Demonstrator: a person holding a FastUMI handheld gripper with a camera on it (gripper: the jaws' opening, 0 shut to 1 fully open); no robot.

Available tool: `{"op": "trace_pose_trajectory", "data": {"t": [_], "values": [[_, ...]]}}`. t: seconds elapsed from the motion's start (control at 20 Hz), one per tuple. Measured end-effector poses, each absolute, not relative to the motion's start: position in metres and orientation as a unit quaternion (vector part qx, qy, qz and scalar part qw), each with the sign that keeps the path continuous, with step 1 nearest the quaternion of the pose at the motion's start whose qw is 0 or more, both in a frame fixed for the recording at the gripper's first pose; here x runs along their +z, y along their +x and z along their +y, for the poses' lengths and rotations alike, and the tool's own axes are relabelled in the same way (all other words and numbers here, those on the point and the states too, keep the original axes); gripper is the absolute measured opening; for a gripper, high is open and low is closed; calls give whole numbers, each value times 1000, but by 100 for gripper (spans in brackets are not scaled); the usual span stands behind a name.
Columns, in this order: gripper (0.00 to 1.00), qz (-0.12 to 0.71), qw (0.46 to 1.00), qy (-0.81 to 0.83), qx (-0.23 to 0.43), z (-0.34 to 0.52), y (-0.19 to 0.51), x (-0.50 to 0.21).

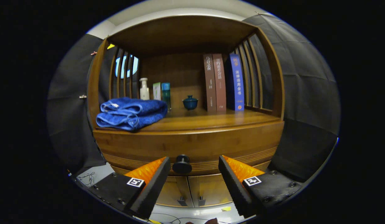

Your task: Pull open the drawer, take out the items inside it, and place them on the countertop above the cabinet.

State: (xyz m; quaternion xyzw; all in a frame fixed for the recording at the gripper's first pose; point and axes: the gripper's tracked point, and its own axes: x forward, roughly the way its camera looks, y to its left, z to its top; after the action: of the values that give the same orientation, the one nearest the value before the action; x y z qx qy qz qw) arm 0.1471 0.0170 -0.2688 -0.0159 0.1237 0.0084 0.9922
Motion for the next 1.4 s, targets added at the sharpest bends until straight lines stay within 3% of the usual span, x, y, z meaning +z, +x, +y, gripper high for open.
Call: {"op": "trace_pose_trajectory", "data": {"t": [0.25,0.45,0.55,0.6,0.65,0.75,1.4], "values": [[99,137,990,-11,19,22,162,-285],[52,145,989,-16,22,33,172,-295],[51,146,989,-11,13,34,171,-300],[44,149,989,-2,10,32,170,-296],[44,146,989,5,11,35,171,-294],[27,146,989,3,15,32,169,-293],[27,158,987,12,20,25,80,-287]]}}
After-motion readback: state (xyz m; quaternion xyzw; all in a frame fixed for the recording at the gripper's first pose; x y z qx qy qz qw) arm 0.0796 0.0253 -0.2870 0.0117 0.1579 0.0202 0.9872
